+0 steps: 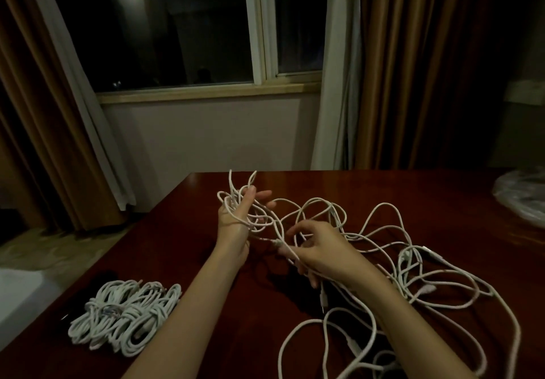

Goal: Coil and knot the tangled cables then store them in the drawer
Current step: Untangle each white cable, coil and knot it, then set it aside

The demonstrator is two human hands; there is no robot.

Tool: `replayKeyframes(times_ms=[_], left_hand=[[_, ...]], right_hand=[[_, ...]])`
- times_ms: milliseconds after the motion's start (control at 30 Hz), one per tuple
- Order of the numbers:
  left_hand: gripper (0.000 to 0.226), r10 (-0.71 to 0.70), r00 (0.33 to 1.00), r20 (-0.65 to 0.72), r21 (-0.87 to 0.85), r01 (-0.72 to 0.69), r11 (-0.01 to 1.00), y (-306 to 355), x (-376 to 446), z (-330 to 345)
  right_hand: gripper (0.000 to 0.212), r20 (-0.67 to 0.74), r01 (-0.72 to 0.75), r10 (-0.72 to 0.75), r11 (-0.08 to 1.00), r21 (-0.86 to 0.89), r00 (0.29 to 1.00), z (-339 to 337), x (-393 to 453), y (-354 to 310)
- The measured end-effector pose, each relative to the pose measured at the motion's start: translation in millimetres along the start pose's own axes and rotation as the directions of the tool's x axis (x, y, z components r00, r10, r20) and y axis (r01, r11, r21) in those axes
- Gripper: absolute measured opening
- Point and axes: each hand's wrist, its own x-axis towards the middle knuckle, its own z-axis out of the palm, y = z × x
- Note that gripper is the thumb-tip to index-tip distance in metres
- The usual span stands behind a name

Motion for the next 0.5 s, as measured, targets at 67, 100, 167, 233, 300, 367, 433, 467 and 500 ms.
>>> replayKeyframes(times_ms=[67,100,167,233,300,367,433,467,500], left_hand=[[0.005,-0.042,0.999,-0.016,-0.096,0.040,0.995,3.3,0.2,1.0],[0.005,-0.058,0.998,-0.022,-0.130,0.055,0.990,4.6,0.5,0.8],[0.005,-0.077,0.997,-0.028,-0.174,0.071,0.982,7.2,-0.5,-0.8],[0.005,-0.087,0.996,-0.029,-0.197,0.080,0.977,7.5,-0.8,-1.7],[0.006,-0.085,0.996,-0.026,-0.198,0.078,0.977,7.3,-1.1,-0.6],[0.006,-0.074,0.997,-0.019,-0.211,0.068,0.975,5.5,-0.5,0.8],[0.007,-0.054,0.998,-0.012,-0.229,0.049,0.972,4.2,0.6,1.2],[0.005,-0.042,0.999,-0.014,-0.238,0.038,0.970,3.8,1.1,1.1],[0.003,-0.034,0.999,-0.025,-0.252,0.027,0.967,3.2,2.0,0.6]], right_hand=[[0.013,0.034,0.029,-0.024,0.986,-0.163,0.999,0.2,0.7,3.2],[0.010,0.026,0.036,-0.030,0.972,-0.233,0.999,-0.1,1.7,4.5],[0.010,-0.018,0.039,-0.046,0.957,-0.288,0.999,-1.8,3.6,7.3],[0.012,-0.017,0.061,-0.069,0.958,-0.280,0.997,-4.0,3.0,6.3],[0.022,0.027,0.090,-0.086,0.958,-0.271,0.996,-4.2,2.4,6.5],[0.019,0.090,0.109,-0.091,0.967,-0.229,0.992,-2.3,2.4,5.5],[0.016,0.145,0.091,-0.070,0.986,-0.139,0.987,-2.0,2.8,5.5],[0.015,0.169,0.074,-0.057,0.993,-0.097,0.984,-3.7,2.3,5.9],[0.015,0.193,0.063,-0.049,0.995,-0.071,0.980,-5.9,1.9,6.2]])
